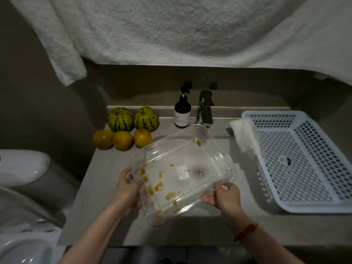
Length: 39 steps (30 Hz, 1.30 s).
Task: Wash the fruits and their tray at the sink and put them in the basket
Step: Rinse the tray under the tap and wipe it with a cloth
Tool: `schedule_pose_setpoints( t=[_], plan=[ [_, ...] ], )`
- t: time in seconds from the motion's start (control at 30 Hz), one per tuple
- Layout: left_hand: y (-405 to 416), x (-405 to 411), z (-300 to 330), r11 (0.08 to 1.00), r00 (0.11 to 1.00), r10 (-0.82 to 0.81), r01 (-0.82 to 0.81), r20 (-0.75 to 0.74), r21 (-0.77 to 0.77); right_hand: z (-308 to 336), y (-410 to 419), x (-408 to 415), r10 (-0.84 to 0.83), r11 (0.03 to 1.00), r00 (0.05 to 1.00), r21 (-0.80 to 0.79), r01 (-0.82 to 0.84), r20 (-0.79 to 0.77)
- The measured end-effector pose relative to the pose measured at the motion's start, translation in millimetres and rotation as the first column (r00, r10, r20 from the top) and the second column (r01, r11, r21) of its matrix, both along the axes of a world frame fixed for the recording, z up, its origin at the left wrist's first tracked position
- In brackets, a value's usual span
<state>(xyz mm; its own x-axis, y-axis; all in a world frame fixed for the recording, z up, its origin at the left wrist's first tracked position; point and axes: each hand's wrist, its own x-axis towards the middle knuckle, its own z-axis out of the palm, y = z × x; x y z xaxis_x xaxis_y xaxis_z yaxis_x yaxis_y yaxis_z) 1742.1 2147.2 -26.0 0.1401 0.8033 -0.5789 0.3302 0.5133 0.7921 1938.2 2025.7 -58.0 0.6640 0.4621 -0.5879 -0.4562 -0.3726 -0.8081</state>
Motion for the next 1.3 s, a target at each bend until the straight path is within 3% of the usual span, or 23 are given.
schedule_pose_setpoints(
  t=[0.1,0.13,0.2,0.27,0.33,0.4,0.5,0.63,0.8,1.03,1.3],
  plan=[
    [8.6,-6.4,-0.4,0.999,0.998,-0.002,0.005,-0.067,0.051,15.4,-12.1,-3.0,0.169,0.982,0.982,-0.068,-0.175,-0.082],
    [13.3,-9.9,0.4,0.999,0.997,-0.01,0.014,-0.071,0.051,26.0,-16.5,2.7,0.306,0.941,0.946,-0.115,-0.317,-0.103],
    [23.6,-18.9,4.5,0.998,0.996,-0.044,0.047,-0.08,0.034,53.1,-19.7,27.5,0.579,0.769,0.811,-0.278,-0.575,-0.076],
    [33.0,-25.9,11.0,0.996,0.993,-0.084,0.085,-0.088,0.006,82.0,-4.7,64.5,0.706,0.638,0.704,-0.502,-0.584,0.077],
    [39.3,-28.0,14.7,0.991,0.985,-0.129,0.13,-0.114,0.0,106.6,25.6,101.9,0.711,0.652,0.635,-0.62,-0.436,0.301],
    [42.2,-23.2,16.7,0.985,0.977,-0.166,0.169,-0.136,0.015,123.2,64.1,129.3,0.6,0.782,0.646,-0.516,-0.349,0.472],
    [43.6,-5.3,13.6,0.978,0.969,-0.197,0.206,-0.153,0.045,127.4,118.2,147.9,0.465,0.885,0.753,-0.242,-0.397,0.466],
    [48.0,25.0,1.6,0.972,0.964,-0.205,0.22,-0.167,0.081,112.1,159.3,141.6,0.527,0.849,0.79,-0.161,-0.503,0.314],
    [54.1,53.7,-14.9,0.969,0.966,-0.222,0.233,-0.135,0.078,97.8,174.9,133.8,0.478,0.877,0.865,-0.045,-0.477,0.151],
    [58.9,67.4,-25.8,0.957,0.945,-0.27,0.285,-0.184,0.06,92.9,185.2,130.7,0.321,0.942,0.936,0.059,-0.332,0.143],
    [63.3,75.8,-34.8,0.958,0.94,-0.273,0.286,-0.206,0.032,101.3,190.0,134.0,0.33,0.939,0.936,0.063,-0.339,0.121]
  ],
)
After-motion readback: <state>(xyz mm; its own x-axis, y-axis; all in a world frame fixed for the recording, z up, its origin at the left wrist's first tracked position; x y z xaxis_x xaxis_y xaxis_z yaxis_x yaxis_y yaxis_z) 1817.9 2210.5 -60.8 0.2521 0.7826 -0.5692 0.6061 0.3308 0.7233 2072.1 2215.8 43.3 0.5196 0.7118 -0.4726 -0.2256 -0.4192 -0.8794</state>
